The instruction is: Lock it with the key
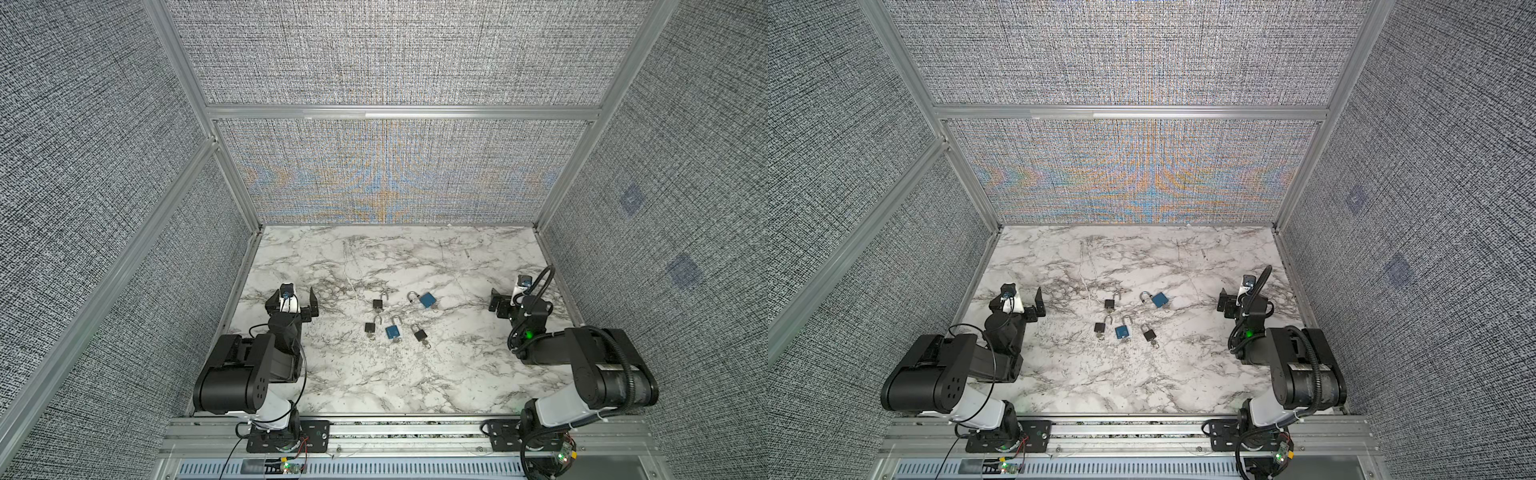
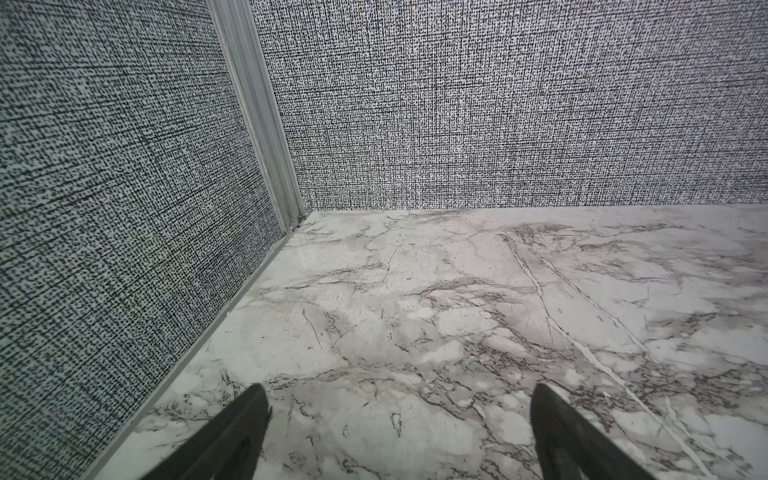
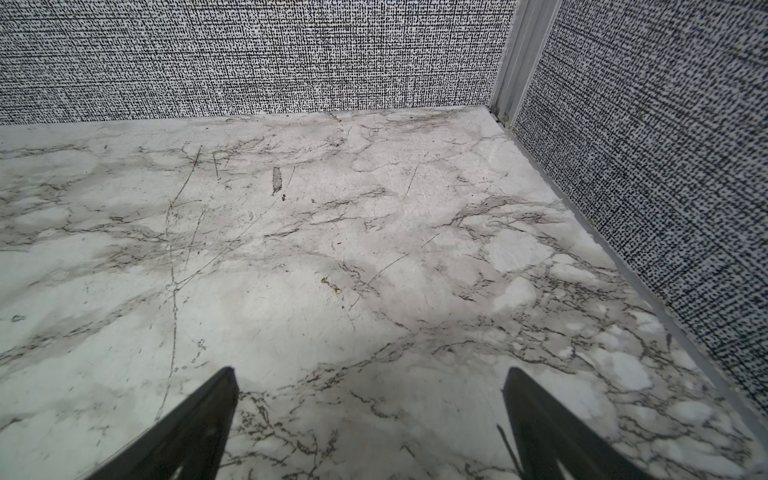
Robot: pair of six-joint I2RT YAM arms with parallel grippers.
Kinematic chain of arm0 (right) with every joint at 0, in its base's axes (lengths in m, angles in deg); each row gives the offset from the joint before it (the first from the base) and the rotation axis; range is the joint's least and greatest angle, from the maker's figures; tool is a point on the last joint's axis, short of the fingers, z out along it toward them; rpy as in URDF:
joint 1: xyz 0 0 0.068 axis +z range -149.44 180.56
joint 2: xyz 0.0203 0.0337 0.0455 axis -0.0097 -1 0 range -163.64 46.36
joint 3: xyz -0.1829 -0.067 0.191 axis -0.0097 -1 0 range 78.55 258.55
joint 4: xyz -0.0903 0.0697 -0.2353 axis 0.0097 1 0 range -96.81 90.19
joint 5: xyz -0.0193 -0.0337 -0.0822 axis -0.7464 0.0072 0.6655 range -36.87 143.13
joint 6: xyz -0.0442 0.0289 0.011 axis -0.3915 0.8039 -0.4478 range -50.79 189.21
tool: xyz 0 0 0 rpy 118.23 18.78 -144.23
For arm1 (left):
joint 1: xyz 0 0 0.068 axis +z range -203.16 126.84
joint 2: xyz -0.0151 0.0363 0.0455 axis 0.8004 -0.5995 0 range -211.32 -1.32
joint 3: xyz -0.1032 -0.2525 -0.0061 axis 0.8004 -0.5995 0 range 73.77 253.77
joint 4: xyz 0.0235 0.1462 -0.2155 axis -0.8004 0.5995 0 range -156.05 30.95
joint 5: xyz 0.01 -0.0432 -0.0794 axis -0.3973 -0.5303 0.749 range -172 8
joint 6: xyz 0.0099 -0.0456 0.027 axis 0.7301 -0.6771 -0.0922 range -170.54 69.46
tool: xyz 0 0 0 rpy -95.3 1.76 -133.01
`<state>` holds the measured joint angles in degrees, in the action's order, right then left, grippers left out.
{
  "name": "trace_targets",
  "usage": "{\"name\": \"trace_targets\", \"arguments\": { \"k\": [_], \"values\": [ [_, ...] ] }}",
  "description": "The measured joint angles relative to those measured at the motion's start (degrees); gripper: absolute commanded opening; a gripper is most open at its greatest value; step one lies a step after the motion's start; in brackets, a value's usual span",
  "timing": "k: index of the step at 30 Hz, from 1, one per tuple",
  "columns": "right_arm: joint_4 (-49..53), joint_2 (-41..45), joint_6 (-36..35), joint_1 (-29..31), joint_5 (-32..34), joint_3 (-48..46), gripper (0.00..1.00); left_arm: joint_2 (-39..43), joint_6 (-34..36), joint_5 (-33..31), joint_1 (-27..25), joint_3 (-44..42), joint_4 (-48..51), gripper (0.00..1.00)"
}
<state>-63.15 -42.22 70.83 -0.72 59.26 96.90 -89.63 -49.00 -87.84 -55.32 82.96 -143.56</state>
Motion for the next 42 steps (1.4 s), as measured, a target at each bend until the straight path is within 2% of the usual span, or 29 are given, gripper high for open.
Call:
{"name": "trace_targets", "arguments": {
  "k": [5, 8, 12, 16, 22, 27, 29, 33, 42],
  "values": [
    [0.0, 0.2, 0.0, 0.0, 0.0, 0.0, 1.00, 0.0, 0.0, 0.0, 0.0, 0.0, 0.0, 0.84],
    [2.5, 4.7, 0.0, 0.3, 1.3, 0.2, 0.99, 4.0, -0.2, -2.3, -0.3, 0.2, 2.9, 0.72],
    [15.2, 14.1, 1.6, 1.9, 4.3, 7.5, 0.99, 16.3, -1.7, -5.0, -0.3, 6.6, 15.7, 0.69],
    [28.2, 16.4, 2.8, 5.4, 6.0, 15.8, 0.99, 19.8, -5.3, -4.4, -0.4, 16.9, 29.1, 0.66],
    [45.7, 11.6, 3.6, 12.5, 1.9, 26.0, 0.99, 15.5, -14.0, 2.6, -0.4, 32.5, 52.7, 0.56],
    [54.5, 5.8, 3.5, 18.9, -2.6, 31.7, 0.92, 15.0, -20.0, 8.8, -0.7, 33.9, 65.2, 0.55],
    [56.8, 3.2, 3.4, 20.3, -3.7, 33.4, 0.88, 15.6, -21.7, 10.6, -0.8, 32.9, 68.3, 0.55],
    [60.3, -1.4, 3.4, 22.3, -5.6, 37.1, 0.88, 17.6, -24.4, 13.0, -0.9, 31.2, 72.1, 0.54],
    [63.9, -10.1, 2.9, 26.1, -7.3, 42.7, 0.83, 19.0, -26.3, 16.1, -1.0, 30.7, 73.3, 0.54]
  ]
}}
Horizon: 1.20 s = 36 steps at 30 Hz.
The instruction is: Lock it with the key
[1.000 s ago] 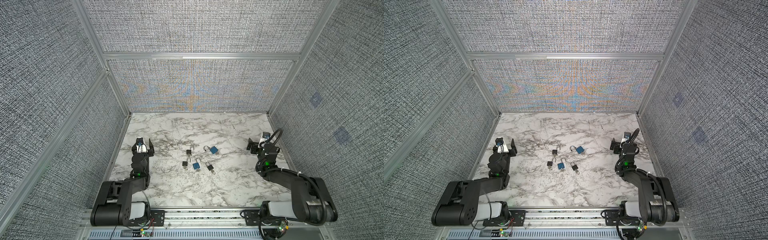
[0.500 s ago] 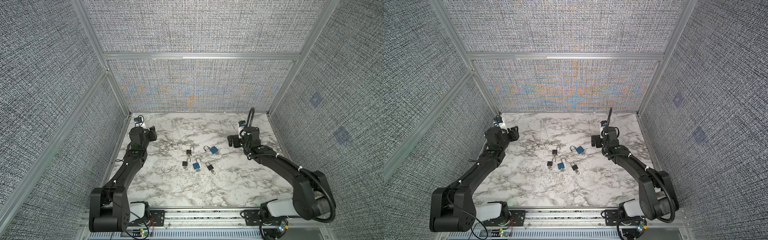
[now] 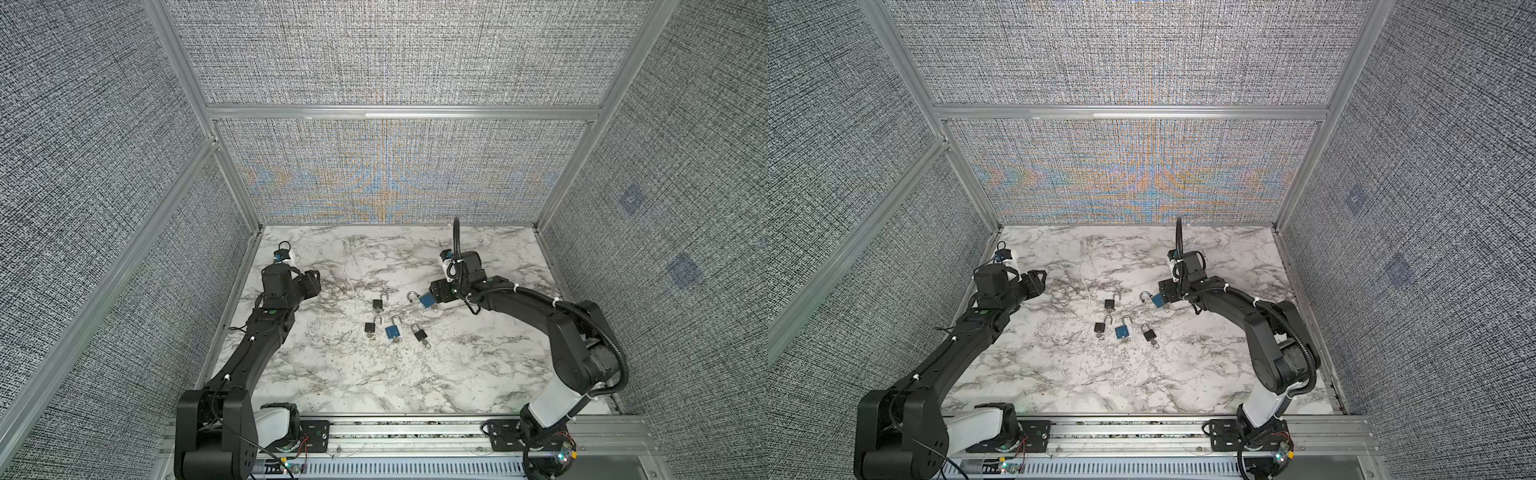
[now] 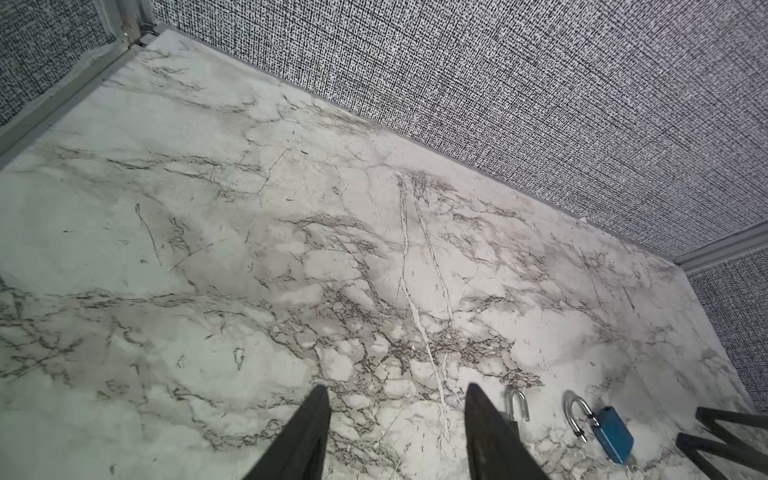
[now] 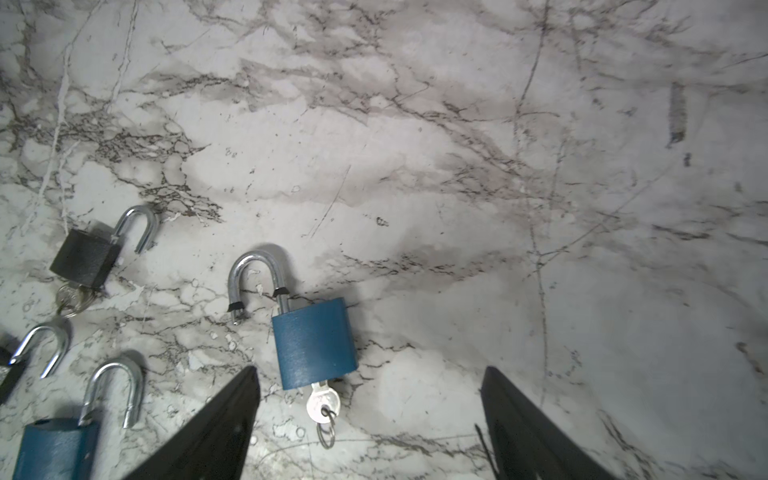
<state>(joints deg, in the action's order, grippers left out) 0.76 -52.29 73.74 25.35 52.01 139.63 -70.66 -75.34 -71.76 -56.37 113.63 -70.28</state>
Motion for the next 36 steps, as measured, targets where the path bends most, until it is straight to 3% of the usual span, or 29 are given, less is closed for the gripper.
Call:
{"name": "trace_targets", "arguments": {
  "k": [21, 36],
  "values": [
    [3.1, -9.7, -0.8, 3.2, 2.4, 5.4, 0.68, -2.3, -1.1, 1.6, 0.0, -1.5, -0.2, 0.54],
    [4.3, -12.2, -1.3, 4.6, 3.6, 6.5, 0.64, -3.2, -1.2, 1.9, 0.0, -1.5, -0.5, 0.54]
  ]
}}
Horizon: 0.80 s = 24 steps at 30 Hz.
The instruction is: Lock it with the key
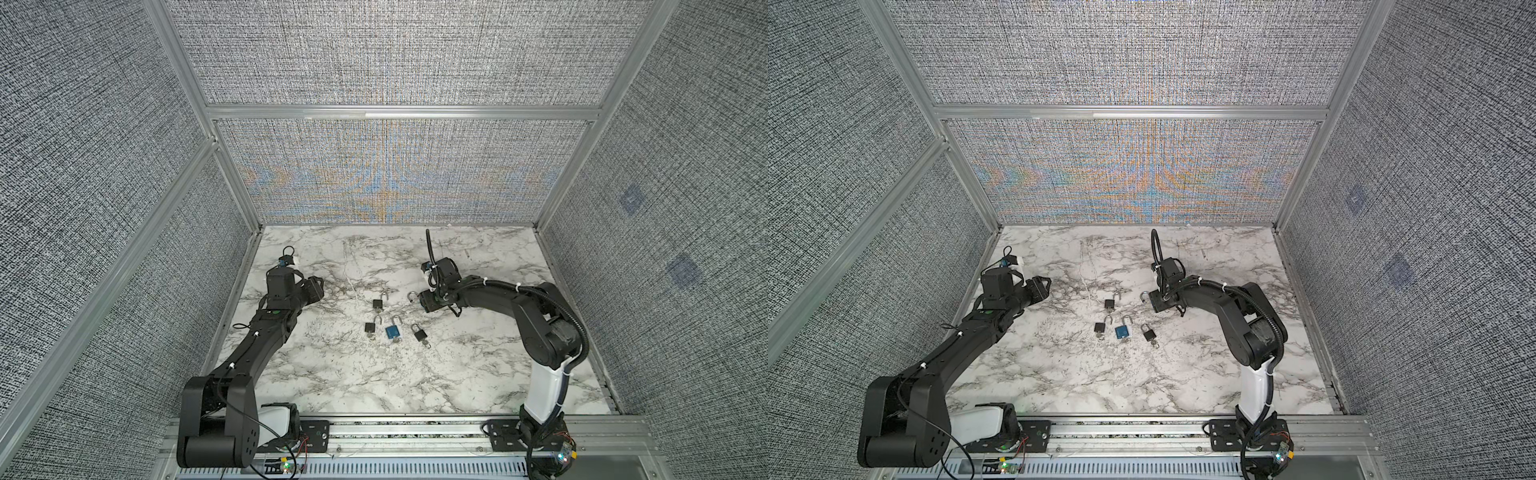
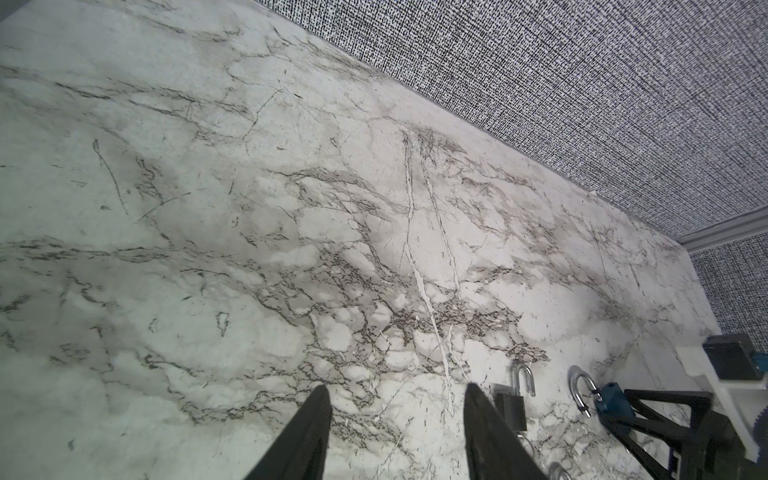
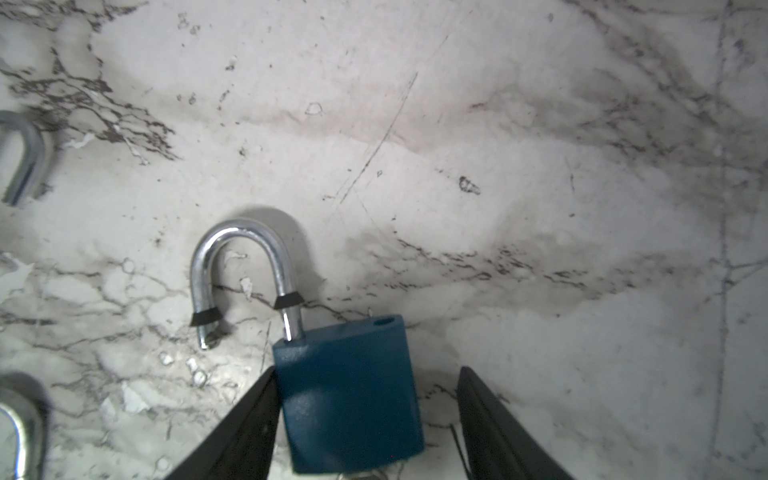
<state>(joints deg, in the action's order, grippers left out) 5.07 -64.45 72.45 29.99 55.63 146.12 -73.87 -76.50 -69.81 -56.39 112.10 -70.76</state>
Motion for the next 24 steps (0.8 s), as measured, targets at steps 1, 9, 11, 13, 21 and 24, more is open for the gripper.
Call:
{"name": "trace_targets", "arguments": {
  "k": [1, 9, 11, 13, 21, 24],
  "values": [
    [0.1, -0.1, 0.0, 0.1, 0.2, 0.2, 0.63, 0.0, 0.0, 0.0, 0.0, 0.0, 0.0, 0.54],
    [0.0, -1.0, -0.1, 0.6, 0.8, 1.1, 0.54, -0.1, -0.2, 0.0, 0.0, -0.1, 0.0, 0.54],
    [-0.1, -1.1, -0.1, 0.7, 0.9, 1.2, 0.50, -0.1, -0.2, 0.0, 0.0, -0.1, 0.0, 0.54],
    [-0.1, -1.2, -0.1, 0.9, 1.1, 1.3, 0.44, -0.1, -0.2, 0.0, 0.0, -0.1, 0.0, 0.54],
    [-4.3, 1.5, 0.8, 0.9, 2.7, 2.6, 0.12, -0.1, -0.1, 0.3, 0.0, 0.3, 0.1, 0.53],
    [-2.0, 0.9, 0.7, 1.1, 2.9, 1.6, 0.08, -0.1, -0.1, 0.8, 0.0, 0.8, 0.2, 0.53]
  ]
}}
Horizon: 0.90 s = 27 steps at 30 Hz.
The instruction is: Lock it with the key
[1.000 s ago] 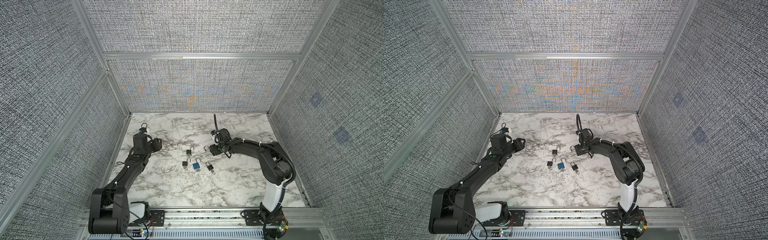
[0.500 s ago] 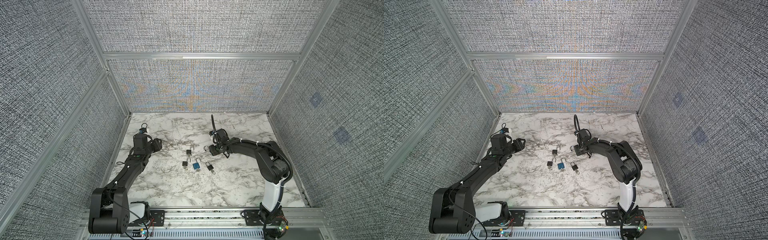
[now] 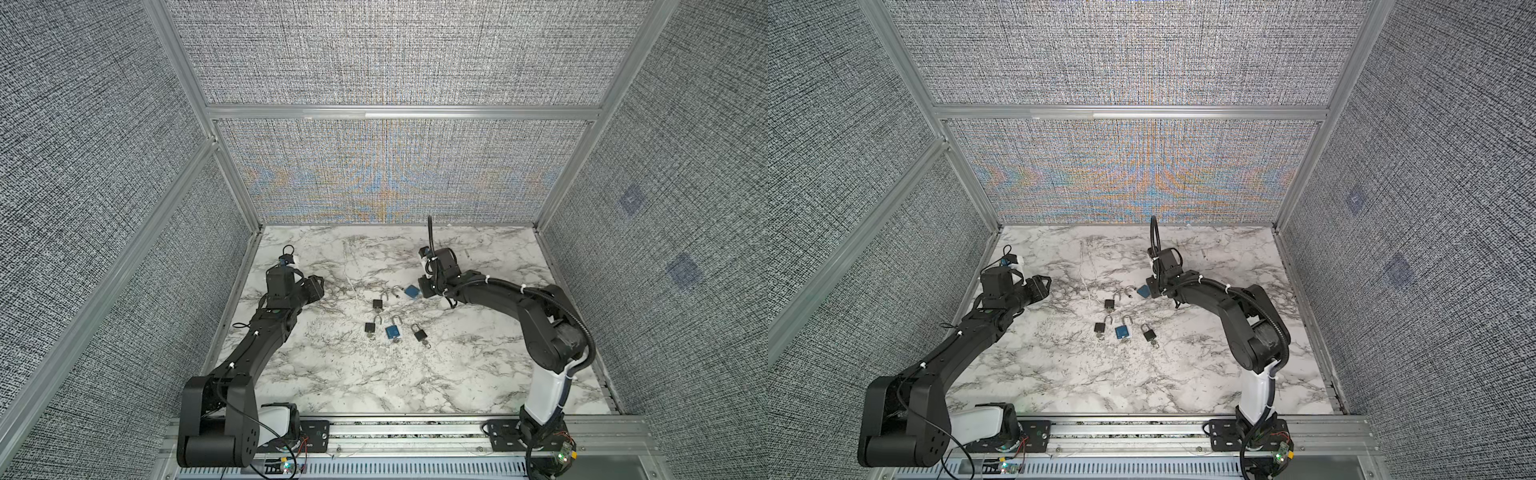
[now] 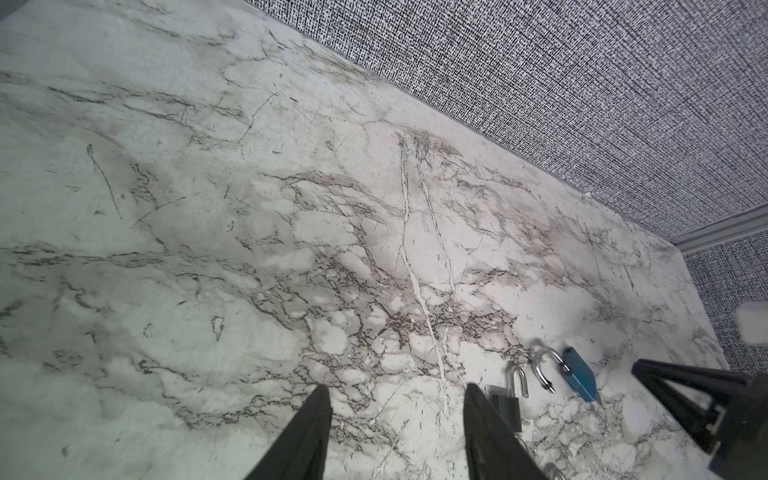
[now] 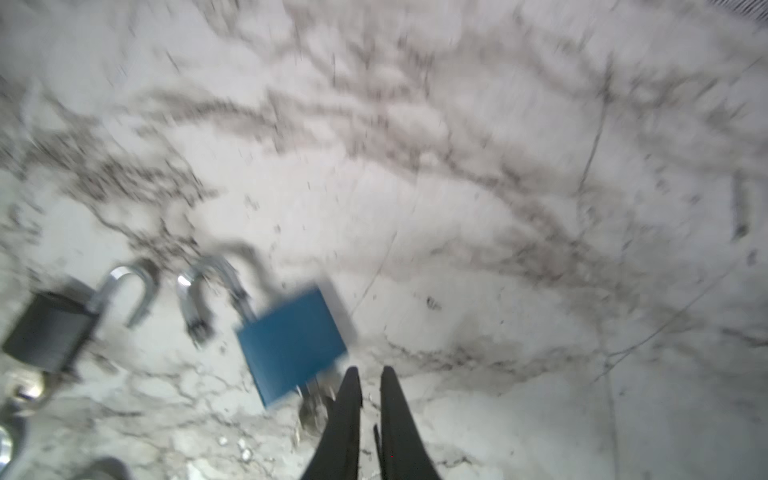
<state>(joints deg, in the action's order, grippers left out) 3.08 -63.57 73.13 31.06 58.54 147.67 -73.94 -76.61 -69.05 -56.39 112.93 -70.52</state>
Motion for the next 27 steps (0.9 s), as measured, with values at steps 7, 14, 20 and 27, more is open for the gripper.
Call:
{"name": "trace_targets", "arguments": {
  "k": [7, 14, 20, 27],
  "values": [
    [4.9, 1.3, 0.3, 0.1, -0.3, -0.3, 0.43, 0.0, 0.6, 1.4, 0.0, 0.7, 0.8, 0.53],
    [5.8, 2.4, 0.2, 0.0, -3.2, 3.8, 0.50, 0.0, 1.0, 2.1, 0.0, 0.8, 1.7, 0.53],
    [7.2, -4.5, -2.1, -0.1, -5.9, 14.7, 0.54, -0.5, 1.6, 2.2, 0.0, 1.9, 1.9, 0.53],
    [8.5, -13.7, -3.1, -1.6, -11.3, 25.5, 0.64, -1.5, 1.6, 2.3, 0.0, 2.6, 2.1, 0.53]
  ]
}}
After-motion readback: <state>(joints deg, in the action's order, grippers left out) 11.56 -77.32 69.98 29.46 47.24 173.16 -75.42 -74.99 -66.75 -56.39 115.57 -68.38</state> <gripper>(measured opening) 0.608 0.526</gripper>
